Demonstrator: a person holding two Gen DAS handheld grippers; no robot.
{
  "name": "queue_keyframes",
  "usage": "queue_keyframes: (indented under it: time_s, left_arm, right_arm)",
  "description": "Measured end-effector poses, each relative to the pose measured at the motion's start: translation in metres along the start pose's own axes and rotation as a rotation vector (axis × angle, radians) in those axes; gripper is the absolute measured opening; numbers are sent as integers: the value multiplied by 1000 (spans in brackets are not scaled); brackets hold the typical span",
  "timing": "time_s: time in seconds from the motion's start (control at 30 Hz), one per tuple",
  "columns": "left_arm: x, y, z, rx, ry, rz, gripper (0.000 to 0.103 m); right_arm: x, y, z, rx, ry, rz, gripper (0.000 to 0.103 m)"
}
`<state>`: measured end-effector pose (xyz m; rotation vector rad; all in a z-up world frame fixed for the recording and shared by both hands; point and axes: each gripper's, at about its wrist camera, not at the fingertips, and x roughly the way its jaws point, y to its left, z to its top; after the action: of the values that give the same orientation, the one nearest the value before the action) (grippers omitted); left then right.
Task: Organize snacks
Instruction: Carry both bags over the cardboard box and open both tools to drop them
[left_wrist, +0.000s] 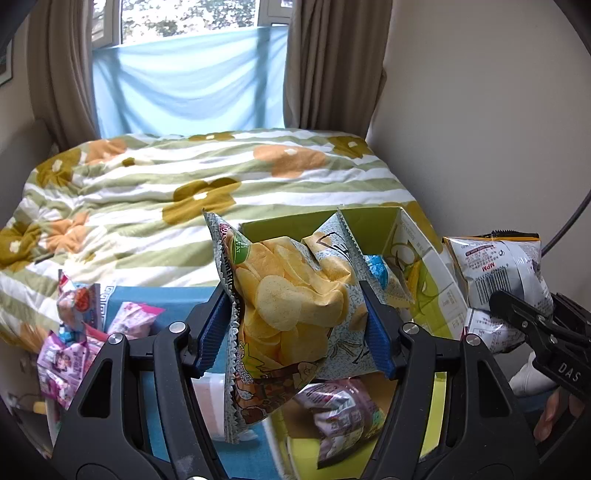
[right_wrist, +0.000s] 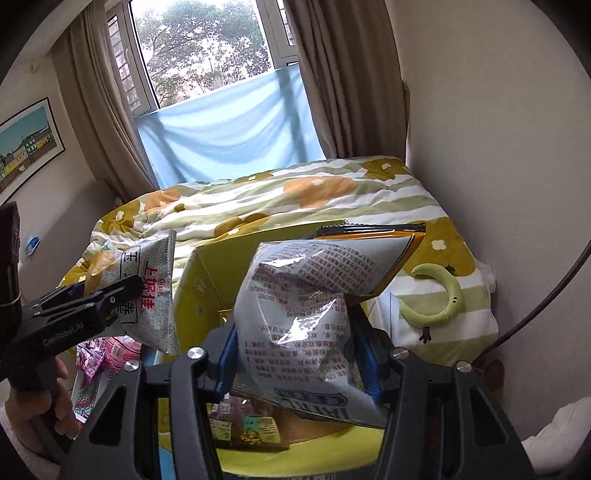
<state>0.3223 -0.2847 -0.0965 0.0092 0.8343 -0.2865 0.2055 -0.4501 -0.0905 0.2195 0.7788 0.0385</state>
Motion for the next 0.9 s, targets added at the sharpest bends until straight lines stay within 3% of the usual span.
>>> queue_keyframes:
  time_s: [0.3, 0.43, 0.47, 0.9]
  left_arm:
    - [69, -11, 24, -61, 121, 30, 66]
    - [80, -9, 25, -71, 160, 31, 96]
    - [78, -7, 25, -76, 150, 22, 97]
    - [40, -3, 3, -73, 146, 33, 97]
  right_arm:
    - [30, -29, 13, -33, 80, 77, 50]
    - [39, -35, 13, -29, 108, 95, 50]
    - [42, -38, 14, -23, 113, 99, 50]
    - [50, -33, 16, -44, 162, 132, 50]
